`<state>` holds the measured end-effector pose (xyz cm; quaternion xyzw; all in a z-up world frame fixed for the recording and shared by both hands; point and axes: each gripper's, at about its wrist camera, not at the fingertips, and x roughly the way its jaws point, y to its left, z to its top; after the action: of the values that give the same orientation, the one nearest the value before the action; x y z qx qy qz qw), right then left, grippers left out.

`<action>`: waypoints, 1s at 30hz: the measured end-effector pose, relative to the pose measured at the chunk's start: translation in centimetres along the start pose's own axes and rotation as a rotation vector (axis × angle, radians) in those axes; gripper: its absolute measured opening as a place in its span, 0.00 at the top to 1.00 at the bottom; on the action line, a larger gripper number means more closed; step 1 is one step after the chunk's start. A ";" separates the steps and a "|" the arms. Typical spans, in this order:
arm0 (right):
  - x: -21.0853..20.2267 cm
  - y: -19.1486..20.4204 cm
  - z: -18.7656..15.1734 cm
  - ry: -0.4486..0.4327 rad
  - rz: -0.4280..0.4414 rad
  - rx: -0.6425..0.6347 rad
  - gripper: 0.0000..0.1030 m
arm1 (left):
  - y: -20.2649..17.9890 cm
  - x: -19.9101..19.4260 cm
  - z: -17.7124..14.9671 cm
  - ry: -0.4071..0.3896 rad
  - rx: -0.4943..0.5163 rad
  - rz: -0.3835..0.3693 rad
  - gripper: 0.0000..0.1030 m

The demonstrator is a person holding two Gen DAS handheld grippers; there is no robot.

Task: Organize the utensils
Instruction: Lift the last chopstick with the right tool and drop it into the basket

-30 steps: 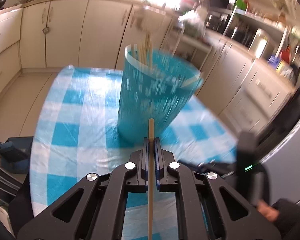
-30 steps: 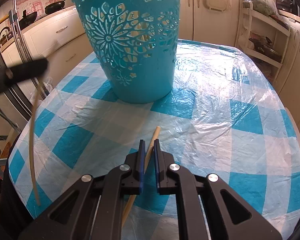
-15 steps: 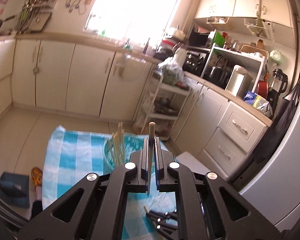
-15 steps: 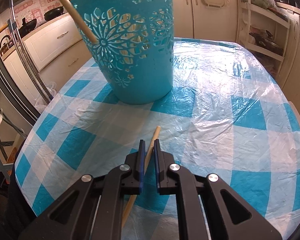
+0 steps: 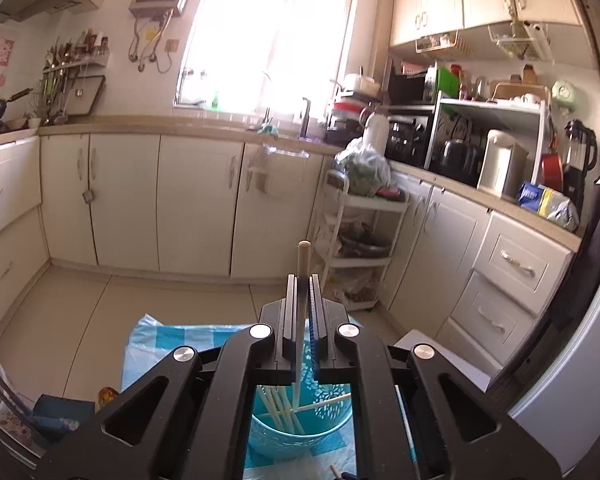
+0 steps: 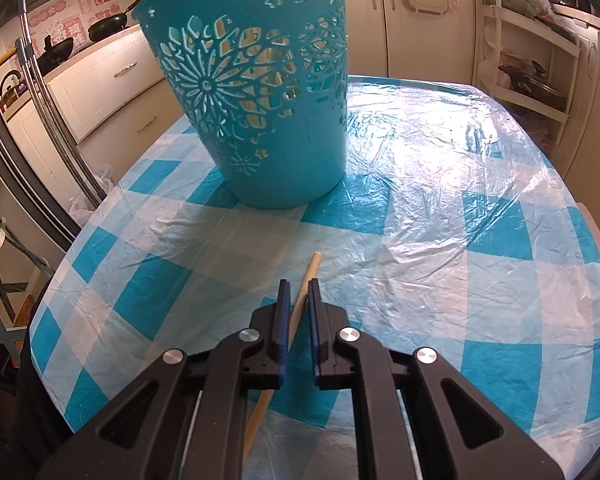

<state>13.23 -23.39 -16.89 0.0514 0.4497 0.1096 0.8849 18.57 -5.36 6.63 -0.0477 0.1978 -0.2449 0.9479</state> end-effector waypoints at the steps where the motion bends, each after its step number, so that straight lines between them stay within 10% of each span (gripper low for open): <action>1: 0.0 0.0 0.0 0.001 0.000 -0.001 0.91 | 0.0 0.8 -0.4 0.016 0.008 0.011 0.95; 9: 0.0 0.2 0.3 0.031 -0.002 -0.014 0.91 | 0.7 6.3 -4.9 0.213 0.051 0.093 0.93; 13: 0.1 1.2 0.0 0.030 -0.054 -0.081 0.91 | 2.0 6.2 -6.4 0.236 0.011 0.114 0.61; 18: -0.3 1.5 -0.3 0.028 -0.062 -0.109 0.94 | 4.0 4.7 -8.2 0.235 -0.047 0.132 0.50; 30: -11.7 -0.5 6.2 -0.272 0.339 0.101 0.95 | 8.9 1.8 -11.5 0.268 -0.182 0.175 0.43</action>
<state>11.64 -26.60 -4.17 0.1847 0.3160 0.2262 0.9027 19.37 1.67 -6.20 -0.0828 0.3473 -0.1466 0.9225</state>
